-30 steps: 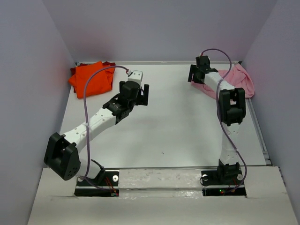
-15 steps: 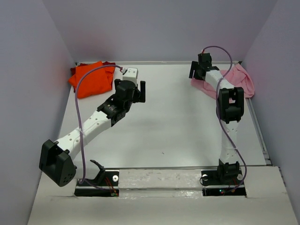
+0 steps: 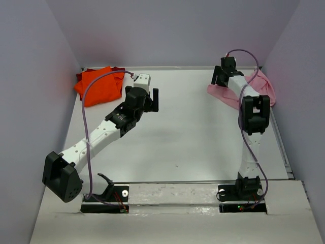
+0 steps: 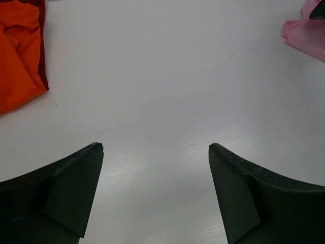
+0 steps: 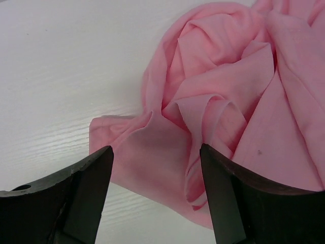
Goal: Fold and stack the t-shirts
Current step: Put the neatly folded tshirt into the corner of the board with the left arm
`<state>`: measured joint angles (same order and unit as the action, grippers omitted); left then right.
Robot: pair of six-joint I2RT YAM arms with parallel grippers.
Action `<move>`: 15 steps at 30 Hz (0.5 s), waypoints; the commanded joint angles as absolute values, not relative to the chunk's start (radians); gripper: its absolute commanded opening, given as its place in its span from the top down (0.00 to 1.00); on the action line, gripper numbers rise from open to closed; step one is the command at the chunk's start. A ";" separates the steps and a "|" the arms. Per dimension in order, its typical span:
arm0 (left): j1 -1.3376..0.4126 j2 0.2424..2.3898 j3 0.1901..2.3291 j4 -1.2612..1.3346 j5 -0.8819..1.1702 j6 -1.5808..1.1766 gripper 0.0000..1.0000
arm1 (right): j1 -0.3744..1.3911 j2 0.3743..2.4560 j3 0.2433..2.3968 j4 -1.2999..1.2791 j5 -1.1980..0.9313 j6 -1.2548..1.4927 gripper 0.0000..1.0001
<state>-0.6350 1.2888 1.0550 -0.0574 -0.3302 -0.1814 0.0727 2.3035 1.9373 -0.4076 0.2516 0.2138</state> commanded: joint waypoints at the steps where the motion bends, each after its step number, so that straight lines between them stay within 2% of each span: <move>1: -0.640 1.266 1.085 -0.038 -0.316 -0.192 0.06 | 0.071 2.215 1.945 -0.373 0.230 0.207 0.26; 6: -0.640 1.267 1.092 -0.049 -0.325 -0.193 0.06 | 0.086 2.169 1.875 -0.410 0.175 0.290 0.27; 12: -0.637 1.273 1.095 -0.054 -0.327 -0.198 0.06 | 0.225 1.881 1.417 -0.209 0.150 0.337 0.27; 15: -0.630 1.276 1.097 -0.055 -0.331 -0.201 0.06 | 0.337 1.789 1.306 -0.210 0.212 0.365 0.27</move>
<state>-0.6342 1.2888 1.0557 -0.0731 -0.3180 -0.1909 0.2058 1.9137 1.3911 -0.3092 0.1810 0.3172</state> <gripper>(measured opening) 0.939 0.732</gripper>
